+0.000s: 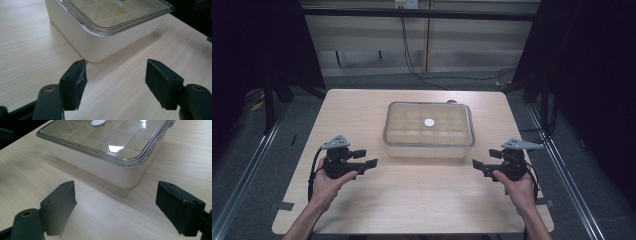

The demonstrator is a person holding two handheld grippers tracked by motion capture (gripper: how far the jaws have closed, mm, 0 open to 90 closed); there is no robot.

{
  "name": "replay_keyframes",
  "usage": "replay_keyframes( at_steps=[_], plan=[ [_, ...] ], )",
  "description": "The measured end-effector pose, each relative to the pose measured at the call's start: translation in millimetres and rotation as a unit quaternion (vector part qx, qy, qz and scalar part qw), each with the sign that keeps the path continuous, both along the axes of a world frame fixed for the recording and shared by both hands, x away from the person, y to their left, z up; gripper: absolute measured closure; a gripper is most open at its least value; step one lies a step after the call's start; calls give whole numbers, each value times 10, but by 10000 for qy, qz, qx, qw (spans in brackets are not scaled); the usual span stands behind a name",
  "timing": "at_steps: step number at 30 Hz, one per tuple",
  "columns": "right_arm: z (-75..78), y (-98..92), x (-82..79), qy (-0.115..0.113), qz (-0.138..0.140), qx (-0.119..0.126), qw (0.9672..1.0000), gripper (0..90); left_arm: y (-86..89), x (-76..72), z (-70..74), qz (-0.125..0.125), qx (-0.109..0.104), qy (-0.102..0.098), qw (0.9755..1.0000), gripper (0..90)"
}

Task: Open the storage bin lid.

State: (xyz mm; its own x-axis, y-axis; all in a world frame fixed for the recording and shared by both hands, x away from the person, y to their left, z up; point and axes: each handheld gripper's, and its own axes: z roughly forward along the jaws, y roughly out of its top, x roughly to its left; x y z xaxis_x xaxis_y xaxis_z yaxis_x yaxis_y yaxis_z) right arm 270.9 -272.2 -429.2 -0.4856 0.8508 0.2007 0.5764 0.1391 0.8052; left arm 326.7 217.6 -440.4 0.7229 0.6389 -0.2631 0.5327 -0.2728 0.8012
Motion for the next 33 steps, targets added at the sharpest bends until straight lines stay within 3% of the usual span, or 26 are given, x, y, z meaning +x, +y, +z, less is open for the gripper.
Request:
replay_keyframes(
  at_steps=[2, 5, 9, 12, 14, 20, 25, 28, 33],
  plan=[
    [19, 36, 20, 20, 47, -71, 10000, 173, -3, 22, 18, 32, 109, -83, 9999, 317],
    [49, 74, 66, 9, 116, -118, 9999, 190, -6, 64, 53, 109, 53, -149, 9998, 321],
    [54, 72, 174, 98, 155, -89, 9998, 217, -44, 142, 92, 41, 32, -166, 9998, 294],
    [41, 90, 249, 123, 190, -228, 9995, 226, -93, 196, 114, -23, 102, -128, 9999, 295],
    [35, 99, 300, 152, 219, -208, 9994, 227, -121, 234, 131, -32, 200, -159, 9997, 294],
    [70, 86, 414, 276, 290, 34, 9992, 233, -166, 351, 173, -57, 112, -150, 9998, 272],
    [88, 66, 504, 332, 228, 24, 9992, 244, -205, 414, 184, -30, 83, -99, 9999, 260],
    [91, 49, 545, 386, 137, 130, 9991, 236, -235, 435, 198, -46, 196, -127, 9997, 260],
    [108, 39, 630, 286, 115, 17, 9995, 241, -249, 467, 210, -43, 255, -102, 9996, 261]
  ],
)
